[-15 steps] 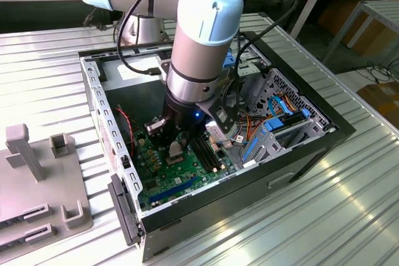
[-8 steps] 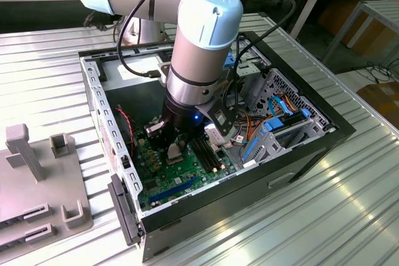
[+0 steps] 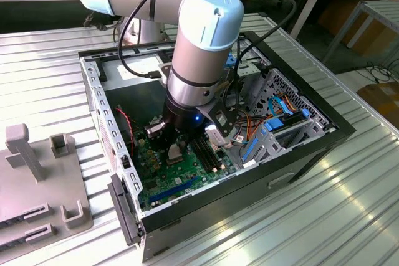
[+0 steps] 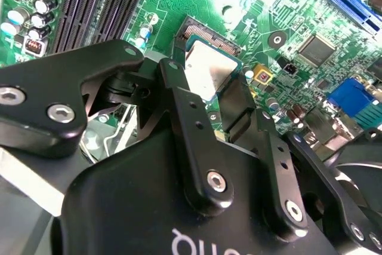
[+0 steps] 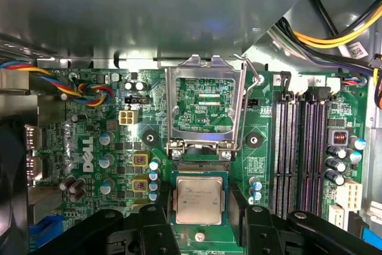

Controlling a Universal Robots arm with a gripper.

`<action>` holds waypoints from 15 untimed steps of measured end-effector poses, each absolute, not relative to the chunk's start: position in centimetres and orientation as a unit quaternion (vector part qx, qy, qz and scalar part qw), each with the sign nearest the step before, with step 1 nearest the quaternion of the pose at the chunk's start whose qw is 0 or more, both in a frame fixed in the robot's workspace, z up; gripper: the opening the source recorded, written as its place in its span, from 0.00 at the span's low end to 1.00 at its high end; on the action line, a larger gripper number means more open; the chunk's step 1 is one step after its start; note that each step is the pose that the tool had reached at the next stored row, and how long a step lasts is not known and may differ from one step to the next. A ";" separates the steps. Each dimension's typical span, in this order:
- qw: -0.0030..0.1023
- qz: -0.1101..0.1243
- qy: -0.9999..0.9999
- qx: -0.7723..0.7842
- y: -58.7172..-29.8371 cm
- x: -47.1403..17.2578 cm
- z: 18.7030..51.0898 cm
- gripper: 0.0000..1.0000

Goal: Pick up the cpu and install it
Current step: 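Place the cpu into insertion slot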

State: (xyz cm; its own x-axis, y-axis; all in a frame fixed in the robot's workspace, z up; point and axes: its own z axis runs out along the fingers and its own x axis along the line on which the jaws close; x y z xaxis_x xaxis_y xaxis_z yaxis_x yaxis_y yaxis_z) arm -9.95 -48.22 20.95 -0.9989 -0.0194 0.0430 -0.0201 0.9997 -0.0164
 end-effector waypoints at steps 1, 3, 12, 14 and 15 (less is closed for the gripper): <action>0.021 0.008 -1.000 0.010 -48.2 -10.0 20.8 0.47; 0.022 0.008 -1.000 0.010 -48.2 -9.9 20.6 0.47; 0.021 0.008 -1.000 0.010 -48.2 -9.9 20.2 0.47; 0.021 0.008 -1.000 0.010 -48.2 -9.9 20.2 0.47; 0.022 0.008 -1.000 0.010 -48.2 -9.9 20.2 0.47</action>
State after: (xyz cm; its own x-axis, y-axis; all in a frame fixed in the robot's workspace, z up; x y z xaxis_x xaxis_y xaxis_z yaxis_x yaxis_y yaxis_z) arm -9.88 -48.23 20.19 -0.9989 -0.0196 0.0432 -0.0203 0.9997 -0.0150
